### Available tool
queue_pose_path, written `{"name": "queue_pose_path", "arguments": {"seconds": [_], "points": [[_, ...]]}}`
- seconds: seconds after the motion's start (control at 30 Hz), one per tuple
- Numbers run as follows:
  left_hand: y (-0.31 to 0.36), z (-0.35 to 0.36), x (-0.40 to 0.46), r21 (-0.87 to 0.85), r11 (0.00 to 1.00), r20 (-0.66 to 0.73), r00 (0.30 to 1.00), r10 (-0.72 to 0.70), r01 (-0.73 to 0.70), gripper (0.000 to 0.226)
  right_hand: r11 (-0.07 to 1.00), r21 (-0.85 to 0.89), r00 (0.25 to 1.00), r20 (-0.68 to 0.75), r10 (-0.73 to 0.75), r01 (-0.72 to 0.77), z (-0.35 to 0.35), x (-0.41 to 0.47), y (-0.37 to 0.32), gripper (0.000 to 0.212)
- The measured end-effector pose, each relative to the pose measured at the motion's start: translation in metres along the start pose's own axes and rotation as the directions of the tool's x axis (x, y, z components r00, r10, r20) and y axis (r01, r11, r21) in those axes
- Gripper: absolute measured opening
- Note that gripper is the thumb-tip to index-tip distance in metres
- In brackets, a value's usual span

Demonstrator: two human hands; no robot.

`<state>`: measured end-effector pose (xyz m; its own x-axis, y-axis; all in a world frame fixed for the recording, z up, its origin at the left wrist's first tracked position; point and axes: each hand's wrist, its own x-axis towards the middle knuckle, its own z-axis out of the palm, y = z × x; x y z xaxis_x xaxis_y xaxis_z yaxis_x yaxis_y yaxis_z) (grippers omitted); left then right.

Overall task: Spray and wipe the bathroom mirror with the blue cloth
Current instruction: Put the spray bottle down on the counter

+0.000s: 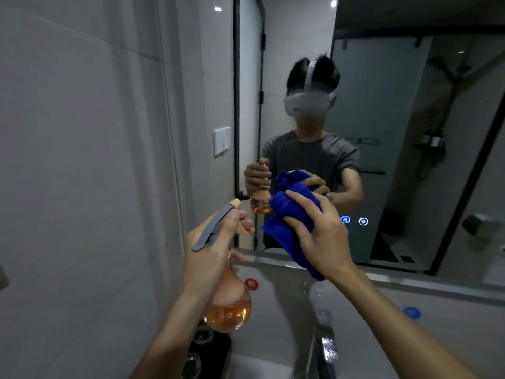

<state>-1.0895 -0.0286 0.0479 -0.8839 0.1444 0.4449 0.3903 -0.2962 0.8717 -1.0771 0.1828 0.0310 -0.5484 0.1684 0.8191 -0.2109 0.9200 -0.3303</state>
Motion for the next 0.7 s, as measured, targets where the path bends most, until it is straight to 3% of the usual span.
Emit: {"name": "queue_pose_path", "arguments": {"seconds": [0.17,0.27,0.47,0.6,0.7], "points": [[0.000,0.005,-0.025,-0.007,1.000,0.032,0.999,-0.016,0.016,0.015,0.926,0.280,0.967,0.076,0.243,-0.255,-0.016,-0.033,-0.013,0.046],[-0.004,-0.006,-0.043,0.040,0.998,0.007,0.999,-0.039,0.039,0.024,0.820,0.436,0.928,0.197,0.316,-0.371,-0.019,-0.060,-0.025,0.046],[-0.024,-0.054,-0.092,0.146,0.972,-0.068,0.982,-0.175,0.183,0.025,0.718,0.467,0.844,0.417,0.336,-0.516,0.005,-0.128,-0.050,0.044],[-0.042,-0.093,-0.132,0.097,0.956,-0.136,0.955,-0.263,0.277,0.032,0.603,0.505,0.770,0.546,0.331,-0.618,0.031,-0.171,-0.074,0.040],[-0.056,-0.123,-0.160,0.071,0.928,-0.192,0.918,-0.346,0.365,0.032,0.589,0.475,0.728,0.607,0.319,-0.654,0.052,-0.201,-0.091,0.040]]}}
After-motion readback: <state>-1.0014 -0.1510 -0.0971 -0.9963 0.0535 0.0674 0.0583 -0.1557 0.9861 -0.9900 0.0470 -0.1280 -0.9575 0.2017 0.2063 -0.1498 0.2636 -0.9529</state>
